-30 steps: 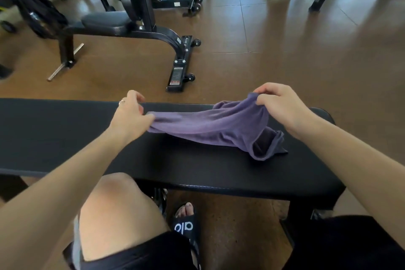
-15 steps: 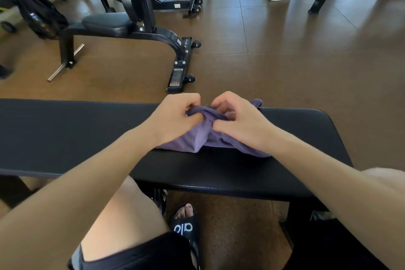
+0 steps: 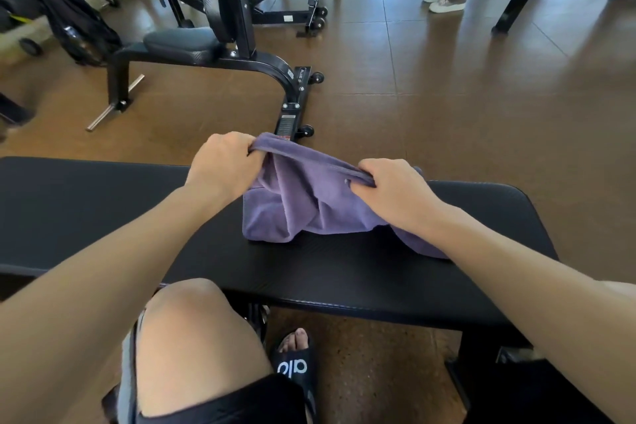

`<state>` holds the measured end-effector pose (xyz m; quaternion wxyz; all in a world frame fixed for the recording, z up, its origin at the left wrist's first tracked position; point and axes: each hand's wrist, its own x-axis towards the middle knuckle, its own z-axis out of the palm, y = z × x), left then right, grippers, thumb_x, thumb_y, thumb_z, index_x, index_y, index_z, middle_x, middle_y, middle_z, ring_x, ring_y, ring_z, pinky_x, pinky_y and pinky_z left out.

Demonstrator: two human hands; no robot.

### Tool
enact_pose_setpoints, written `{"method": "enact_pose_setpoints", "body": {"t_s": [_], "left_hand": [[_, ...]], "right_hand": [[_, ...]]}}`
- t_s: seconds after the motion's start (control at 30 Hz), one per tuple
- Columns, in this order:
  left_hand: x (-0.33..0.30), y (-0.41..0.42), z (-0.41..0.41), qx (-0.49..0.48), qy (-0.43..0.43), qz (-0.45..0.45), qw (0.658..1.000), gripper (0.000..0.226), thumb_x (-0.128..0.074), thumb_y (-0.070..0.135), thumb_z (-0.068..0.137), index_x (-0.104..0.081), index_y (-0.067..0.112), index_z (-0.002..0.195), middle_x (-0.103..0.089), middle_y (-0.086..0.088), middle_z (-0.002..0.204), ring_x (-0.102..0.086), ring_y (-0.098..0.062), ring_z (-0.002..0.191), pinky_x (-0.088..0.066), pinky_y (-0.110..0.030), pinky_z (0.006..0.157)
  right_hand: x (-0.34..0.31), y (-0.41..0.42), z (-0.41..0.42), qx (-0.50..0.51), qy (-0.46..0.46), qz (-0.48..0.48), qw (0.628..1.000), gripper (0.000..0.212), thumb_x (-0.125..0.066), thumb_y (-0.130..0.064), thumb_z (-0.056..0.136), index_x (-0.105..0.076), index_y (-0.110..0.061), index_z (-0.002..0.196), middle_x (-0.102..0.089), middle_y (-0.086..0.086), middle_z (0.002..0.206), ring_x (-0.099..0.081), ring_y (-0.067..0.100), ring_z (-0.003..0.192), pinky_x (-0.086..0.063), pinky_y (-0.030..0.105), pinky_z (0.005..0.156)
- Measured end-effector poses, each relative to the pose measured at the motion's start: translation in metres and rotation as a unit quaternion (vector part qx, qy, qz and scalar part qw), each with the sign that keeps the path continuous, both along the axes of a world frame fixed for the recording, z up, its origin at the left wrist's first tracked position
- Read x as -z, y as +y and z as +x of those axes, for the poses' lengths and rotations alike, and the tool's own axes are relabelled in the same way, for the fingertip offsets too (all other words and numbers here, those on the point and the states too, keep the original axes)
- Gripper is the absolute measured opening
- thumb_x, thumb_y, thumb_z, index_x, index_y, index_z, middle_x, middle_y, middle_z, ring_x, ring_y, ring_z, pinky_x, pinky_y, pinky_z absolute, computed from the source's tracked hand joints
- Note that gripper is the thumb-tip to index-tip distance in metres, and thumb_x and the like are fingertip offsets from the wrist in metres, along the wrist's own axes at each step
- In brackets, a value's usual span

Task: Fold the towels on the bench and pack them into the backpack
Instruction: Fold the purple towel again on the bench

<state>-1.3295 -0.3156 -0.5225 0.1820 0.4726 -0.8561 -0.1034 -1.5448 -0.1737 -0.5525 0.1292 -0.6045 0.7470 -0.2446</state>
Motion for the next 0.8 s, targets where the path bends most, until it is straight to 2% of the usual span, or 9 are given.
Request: {"method": "enact_pose_setpoints", "body": {"t_s": [0.1,0.2,0.27,0.33,0.43,0.53,0.6,0.7,0.8], "left_hand": [[-0.003,0.0,-0.007,-0.059,-0.002,0.124,0.991,0.043,-0.037,0.019,0.099,-0.065,-0.003,0.075,-0.07,-0.016,0.072,-0.063,-0.036,0.075,-0.051,-0.041,0.068],[0.002,-0.001,-0.005,-0.06,0.033,0.181,0.981,0.04,-0.037,0.017,0.099,-0.067,-0.005,0.083,-0.074,-0.02,0.084,-0.068,-0.037,0.087,-0.054,-0.046,0.086],[0.009,-0.002,0.0,-0.058,0.014,0.18,0.982,0.038,-0.038,0.016,0.099,-0.067,-0.002,0.083,-0.073,-0.018,0.086,-0.067,-0.036,0.087,-0.053,-0.043,0.081],[0.016,-0.006,0.007,-0.06,-0.015,0.163,0.985,0.034,-0.038,0.013,0.095,-0.067,0.004,0.08,-0.073,-0.013,0.086,-0.065,-0.033,0.085,-0.053,-0.041,0.076],[0.022,-0.017,0.015,-0.083,-0.034,0.137,0.987,0.028,-0.038,0.014,0.093,-0.062,0.012,0.078,-0.072,-0.012,0.087,-0.064,-0.033,0.08,-0.05,-0.038,0.068],[0.005,-0.032,0.004,-0.107,-0.025,0.085,0.99,0.028,-0.036,0.022,0.093,-0.06,0.012,0.083,-0.07,-0.016,0.093,-0.062,-0.038,0.081,-0.045,-0.037,0.067],[-0.02,-0.043,-0.01,-0.124,0.028,0.034,0.991,0.032,-0.036,0.022,0.092,-0.064,0.009,0.097,-0.071,-0.022,0.103,-0.064,-0.042,0.091,-0.048,-0.04,0.074],[-0.069,-0.056,-0.025,-0.153,0.175,-0.041,0.972,0.033,-0.036,0.007,0.096,-0.058,0.002,0.12,-0.066,-0.024,0.119,-0.062,-0.04,0.11,-0.048,-0.041,0.09],[-0.1,-0.057,-0.021,-0.164,0.279,-0.114,0.939,0.032,-0.032,0.003,0.092,-0.054,0.002,0.115,-0.063,-0.02,0.122,-0.058,-0.034,0.109,-0.042,-0.036,0.088]], "right_hand": [[-0.008,-0.004,0.008,-0.034,-0.017,0.012,0.999,0.034,-0.052,-0.028,0.095,-0.042,-0.023,0.063,-0.05,-0.006,0.059,-0.048,0.014,0.058,-0.04,0.036,0.061],[-0.01,0.0,0.013,-0.11,-0.014,0.085,0.99,0.031,-0.05,-0.032,0.099,-0.054,-0.019,0.071,-0.054,-0.008,0.057,-0.051,0.005,0.05,-0.04,0.019,0.056],[-0.003,0.0,0.011,-0.124,0.018,0.101,0.987,0.03,-0.049,-0.032,0.099,-0.062,-0.012,0.081,-0.062,-0.003,0.07,-0.058,0.01,0.063,-0.041,0.023,0.062],[0.006,-0.002,0.0,-0.104,0.045,0.098,0.989,0.028,-0.049,-0.031,0.099,-0.059,-0.012,0.081,-0.063,-0.001,0.079,-0.057,0.019,0.073,-0.04,0.033,0.068],[0.009,-0.006,-0.026,-0.021,0.084,0.092,0.992,0.031,-0.049,-0.029,0.098,-0.04,-0.024,0.068,-0.054,-0.002,0.078,-0.056,0.027,0.079,-0.036,0.033,0.068],[-0.007,-0.017,-0.051,0.076,0.148,0.028,0.986,0.02,-0.049,-0.027,0.096,-0.048,-0.017,0.078,-0.061,0.016,0.09,-0.062,0.041,0.088,-0.036,0.036,0.067],[-0.03,-0.027,-0.061,0.126,0.211,-0.043,0.968,0.015,-0.05,-0.027,0.097,-0.056,-0.013,0.097,-0.064,0.023,0.098,-0.062,0.046,0.091,-0.041,0.041,0.068],[-0.077,-0.038,-0.072,0.187,0.261,-0.133,0.938,0.019,-0.046,-0.024,0.097,-0.055,-0.012,0.109,-0.064,0.026,0.101,-0.062,0.048,0.094,-0.043,0.045,0.071],[-0.109,-0.035,-0.083,0.214,0.259,-0.202,0.92,0.022,-0.042,-0.02,0.094,-0.056,-0.012,0.11,-0.065,0.023,0.101,-0.06,0.045,0.094,-0.035,0.042,0.067]]}}
